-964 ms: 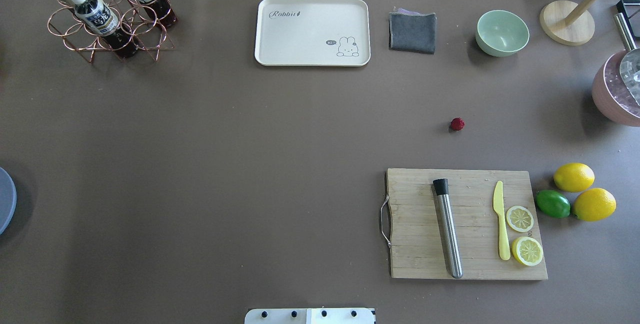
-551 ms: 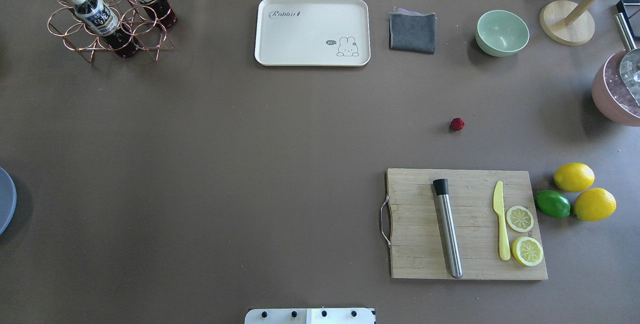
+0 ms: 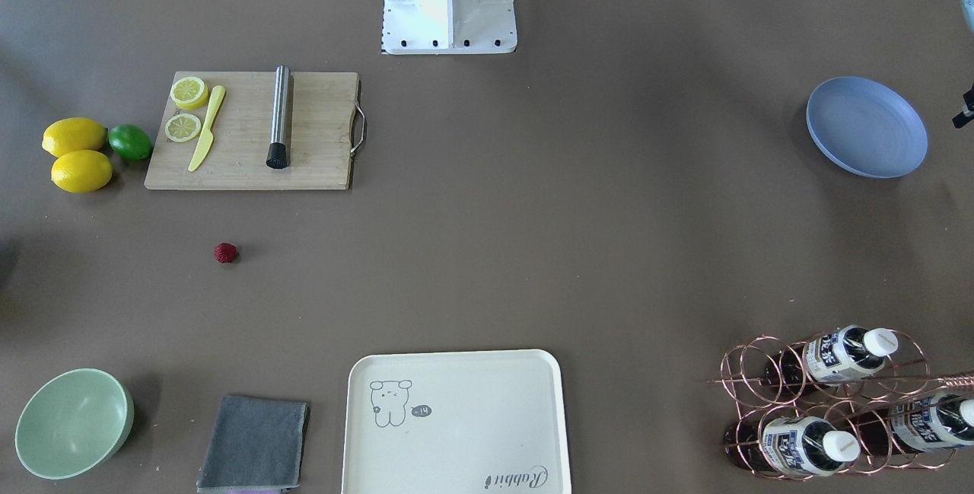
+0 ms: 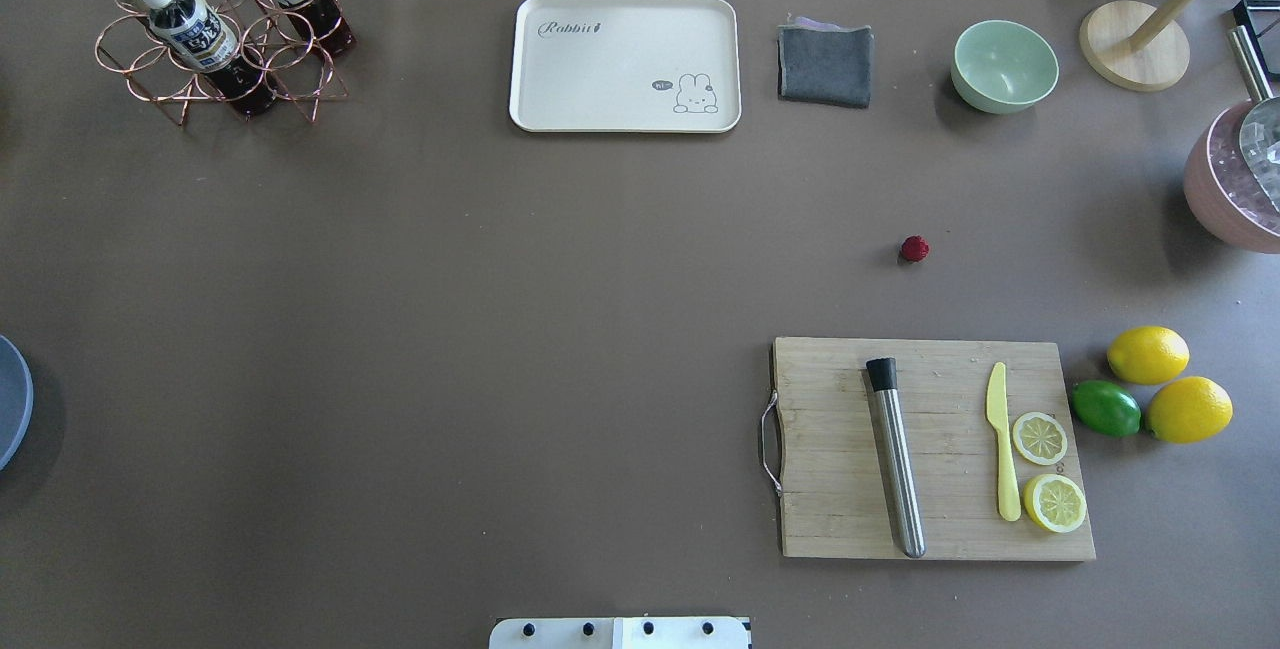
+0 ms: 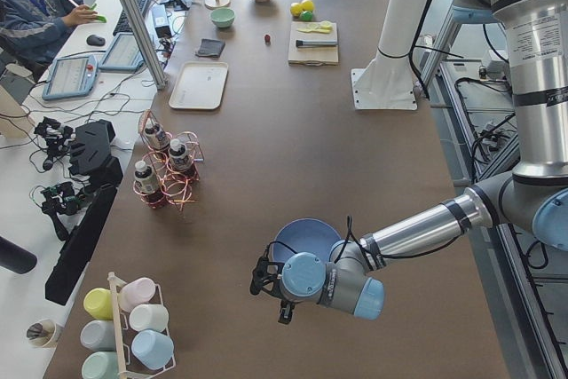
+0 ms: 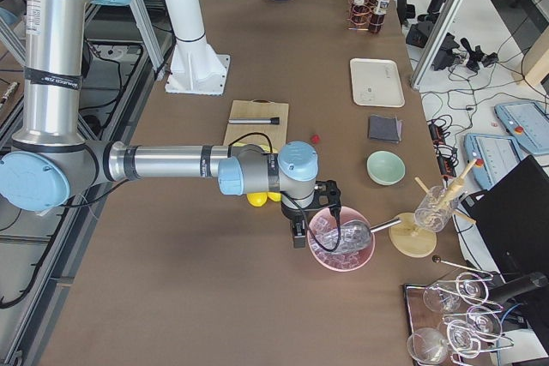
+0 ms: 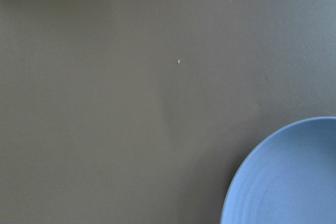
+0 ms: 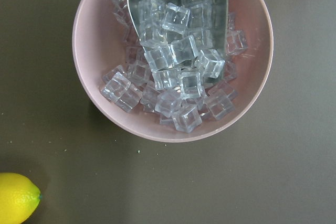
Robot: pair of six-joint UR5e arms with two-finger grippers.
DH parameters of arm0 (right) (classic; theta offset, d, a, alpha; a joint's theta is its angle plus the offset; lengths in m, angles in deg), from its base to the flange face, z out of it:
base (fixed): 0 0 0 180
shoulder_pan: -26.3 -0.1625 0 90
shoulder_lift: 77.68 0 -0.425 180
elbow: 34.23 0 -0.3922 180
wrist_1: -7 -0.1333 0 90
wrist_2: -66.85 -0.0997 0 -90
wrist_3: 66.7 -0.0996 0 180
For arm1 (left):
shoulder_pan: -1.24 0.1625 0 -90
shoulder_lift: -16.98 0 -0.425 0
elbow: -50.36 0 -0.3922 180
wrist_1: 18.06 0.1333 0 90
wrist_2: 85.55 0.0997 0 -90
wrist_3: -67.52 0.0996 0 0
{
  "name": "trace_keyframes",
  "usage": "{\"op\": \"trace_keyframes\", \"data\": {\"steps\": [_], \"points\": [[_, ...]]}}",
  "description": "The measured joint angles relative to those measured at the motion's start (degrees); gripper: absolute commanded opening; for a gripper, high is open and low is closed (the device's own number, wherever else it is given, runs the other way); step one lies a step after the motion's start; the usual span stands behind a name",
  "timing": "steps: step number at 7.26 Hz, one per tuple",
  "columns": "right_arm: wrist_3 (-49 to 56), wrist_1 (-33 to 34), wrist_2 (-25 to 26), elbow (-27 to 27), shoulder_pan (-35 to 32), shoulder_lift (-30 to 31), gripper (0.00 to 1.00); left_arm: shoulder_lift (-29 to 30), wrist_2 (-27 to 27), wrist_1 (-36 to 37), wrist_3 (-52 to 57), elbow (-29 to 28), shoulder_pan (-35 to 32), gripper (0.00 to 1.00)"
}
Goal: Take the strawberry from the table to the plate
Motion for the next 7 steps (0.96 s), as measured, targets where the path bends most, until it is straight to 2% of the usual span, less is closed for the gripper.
{"op": "trace_keyframes", "data": {"steps": [5,6,7], "points": [[-0.02,-0.02,0.24,-0.12,0.52,0.04,1.0,0.9,-4.83,0.0,-0.19,-2.97,5.8,0.97],[-0.06,-0.03,0.33,-0.15,0.54,0.04,1.0,1.49,-5.0,0.01,-0.19,-3.49,7.1,0.94],[-0.08,-0.07,0.39,-0.17,0.57,0.02,1.0,2.25,-5.06,0.0,-0.19,-4.27,8.33,0.82]]}}
